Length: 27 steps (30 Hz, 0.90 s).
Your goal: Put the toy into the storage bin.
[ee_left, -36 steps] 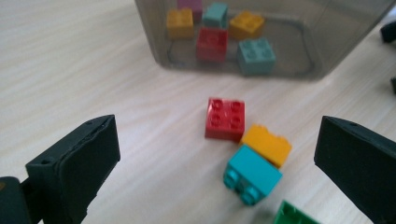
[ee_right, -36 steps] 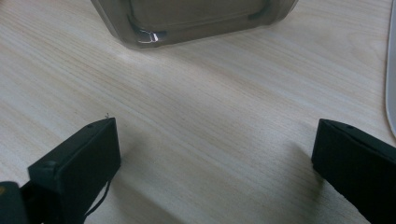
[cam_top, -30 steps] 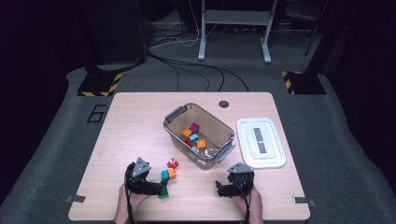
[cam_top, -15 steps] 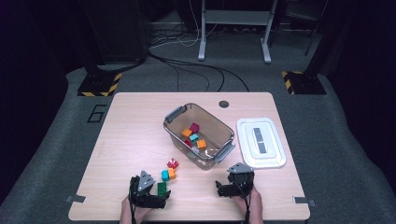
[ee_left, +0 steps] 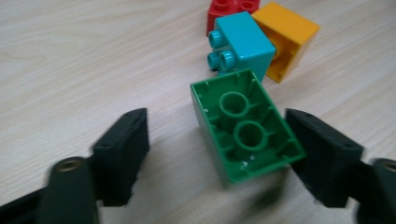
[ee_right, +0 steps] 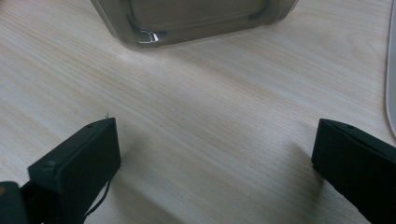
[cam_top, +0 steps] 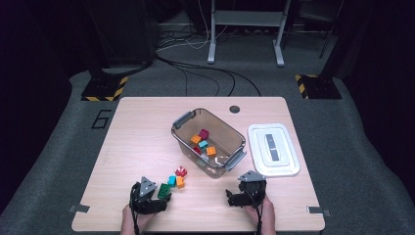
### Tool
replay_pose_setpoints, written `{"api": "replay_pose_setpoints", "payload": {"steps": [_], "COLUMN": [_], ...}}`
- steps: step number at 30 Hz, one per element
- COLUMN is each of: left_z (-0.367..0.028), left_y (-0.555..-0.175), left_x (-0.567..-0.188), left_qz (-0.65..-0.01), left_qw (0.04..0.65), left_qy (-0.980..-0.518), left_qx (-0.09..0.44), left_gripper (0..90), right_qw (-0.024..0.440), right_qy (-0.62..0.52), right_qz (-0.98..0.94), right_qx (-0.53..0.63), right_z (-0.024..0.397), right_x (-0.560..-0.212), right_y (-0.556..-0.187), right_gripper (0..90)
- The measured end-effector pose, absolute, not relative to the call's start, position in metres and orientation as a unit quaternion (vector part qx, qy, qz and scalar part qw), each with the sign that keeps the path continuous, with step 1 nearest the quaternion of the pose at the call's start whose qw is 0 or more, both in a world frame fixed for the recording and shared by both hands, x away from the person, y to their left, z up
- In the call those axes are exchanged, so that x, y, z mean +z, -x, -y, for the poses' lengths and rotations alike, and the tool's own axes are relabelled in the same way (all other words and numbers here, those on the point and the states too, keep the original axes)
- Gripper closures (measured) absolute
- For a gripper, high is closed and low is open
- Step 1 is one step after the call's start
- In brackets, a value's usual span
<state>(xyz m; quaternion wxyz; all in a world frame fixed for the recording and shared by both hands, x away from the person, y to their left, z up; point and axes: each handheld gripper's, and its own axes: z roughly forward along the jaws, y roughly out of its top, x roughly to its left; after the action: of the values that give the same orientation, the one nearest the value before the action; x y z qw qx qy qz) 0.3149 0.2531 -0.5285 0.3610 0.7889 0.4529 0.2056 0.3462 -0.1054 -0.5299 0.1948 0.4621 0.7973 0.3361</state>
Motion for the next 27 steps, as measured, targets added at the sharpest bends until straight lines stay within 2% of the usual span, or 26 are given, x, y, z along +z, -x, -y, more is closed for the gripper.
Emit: {"api": "replay_pose_setpoints", "payload": {"steps": [7, 18, 27], "left_z": [-0.259, -0.279, -0.28], "left_y": [-0.315, -0.319, -0.34], "left_x": [-0.528, -0.519, -0.495], "left_qz": [-0.466, -0.48, -0.458], "left_qw": [0.368, 0.383, 0.402], "left_qy": [-0.775, -0.756, -0.759], "left_qx": [0.216, 0.225, 0.23], "left_gripper": [57.3, 58.4, 58.5], "right_qw": [0.194, 0.193, 0.194], "right_qy": [-0.46, -0.461, -0.46], "right_qz": [-0.799, -0.798, -0.799], "right_qx": [0.336, 0.336, 0.336], "right_z": [0.106, 0.106, 0.106], "right_x": [-0.53, -0.53, -0.53], "right_y": [-0.346, -0.346, -0.346], "right_gripper": [0.2, 0.3, 0.3]}}
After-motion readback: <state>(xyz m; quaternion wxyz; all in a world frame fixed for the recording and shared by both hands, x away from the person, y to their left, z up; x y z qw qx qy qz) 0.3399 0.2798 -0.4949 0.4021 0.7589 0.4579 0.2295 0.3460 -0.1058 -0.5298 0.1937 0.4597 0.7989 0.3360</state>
